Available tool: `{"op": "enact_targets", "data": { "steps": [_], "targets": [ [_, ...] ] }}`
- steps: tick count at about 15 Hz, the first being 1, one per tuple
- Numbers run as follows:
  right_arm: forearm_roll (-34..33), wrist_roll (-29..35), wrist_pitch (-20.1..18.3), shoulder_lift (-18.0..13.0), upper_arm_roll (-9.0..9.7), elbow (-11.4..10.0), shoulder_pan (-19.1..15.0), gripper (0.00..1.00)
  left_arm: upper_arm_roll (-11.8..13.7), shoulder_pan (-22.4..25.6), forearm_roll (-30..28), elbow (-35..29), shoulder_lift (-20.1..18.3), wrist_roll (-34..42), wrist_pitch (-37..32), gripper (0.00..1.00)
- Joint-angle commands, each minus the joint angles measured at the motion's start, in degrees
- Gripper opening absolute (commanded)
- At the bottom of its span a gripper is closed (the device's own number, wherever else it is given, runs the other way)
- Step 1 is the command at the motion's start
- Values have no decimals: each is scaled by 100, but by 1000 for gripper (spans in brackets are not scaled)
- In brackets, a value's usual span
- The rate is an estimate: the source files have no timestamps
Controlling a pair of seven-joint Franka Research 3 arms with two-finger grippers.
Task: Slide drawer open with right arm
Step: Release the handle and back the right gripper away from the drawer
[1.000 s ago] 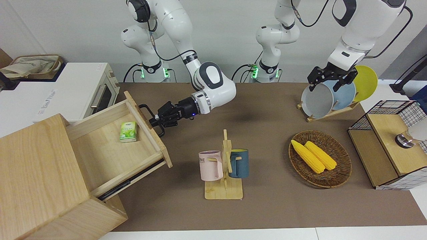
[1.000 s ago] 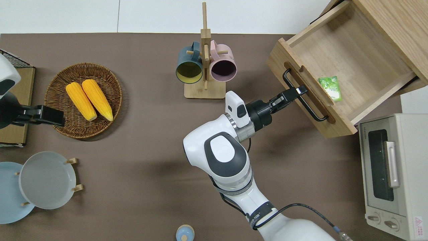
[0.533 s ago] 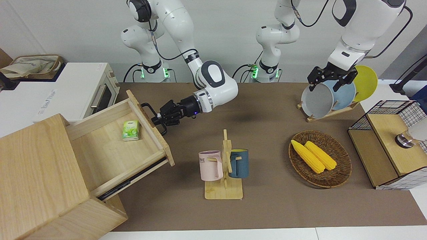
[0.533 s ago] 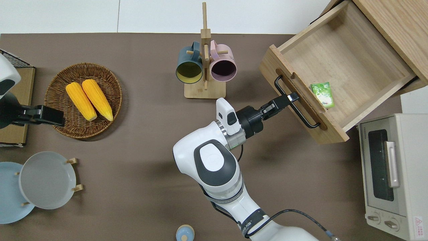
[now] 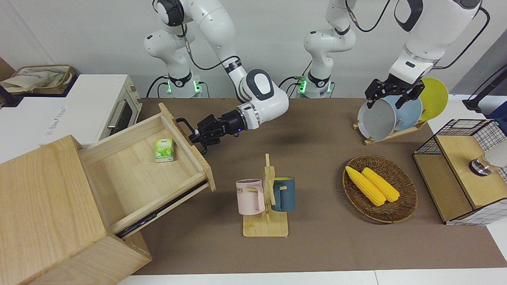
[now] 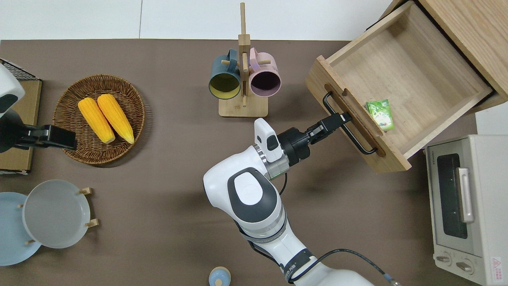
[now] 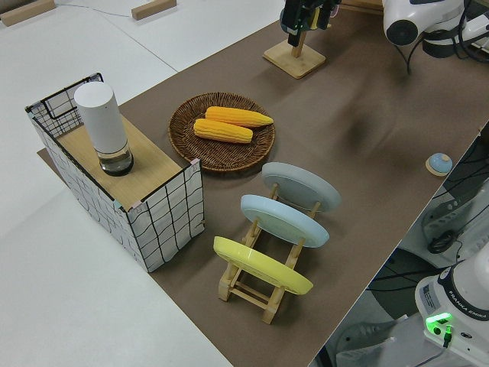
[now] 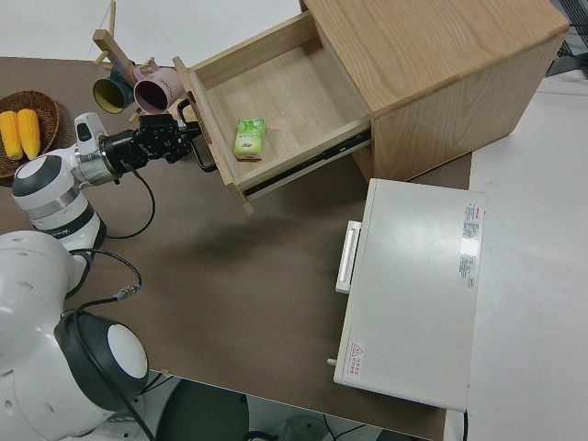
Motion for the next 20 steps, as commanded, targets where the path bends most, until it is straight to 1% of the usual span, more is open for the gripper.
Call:
{"op": "enact_targets", "data": {
  "steps": [1,4,8,10,13,15,17,20],
  "targets": [
    [-31,-148,-276,74,10,131,102,989,2,-39,102,58,-25,-60,-103,993],
    [-5,-104,-153,83,10,140,76,985,2,-39,102,49,-25,-60,-103,993],
    [13,-104,-135,91,10,219,76,985,2,-39,102,49,-25,-60,-103,993],
    [13,-78,-12,91,10,236,76,985,2,-39,102,49,-25,-60,-103,993],
    [153,-60,49,109,10,394,128,985,2,-39,102,58,-25,-60,-103,993],
    [443,-78,146,100,19,614,146,985,2,-39,102,58,-25,-60,-103,993],
    [636,-87,199,74,19,737,155,985,2,-39,102,58,-25,-60,-103,993],
    [1145,-78,313,65,19,1062,225,985,2,-39,102,49,-16,-60,-103,993]
  ]
}}
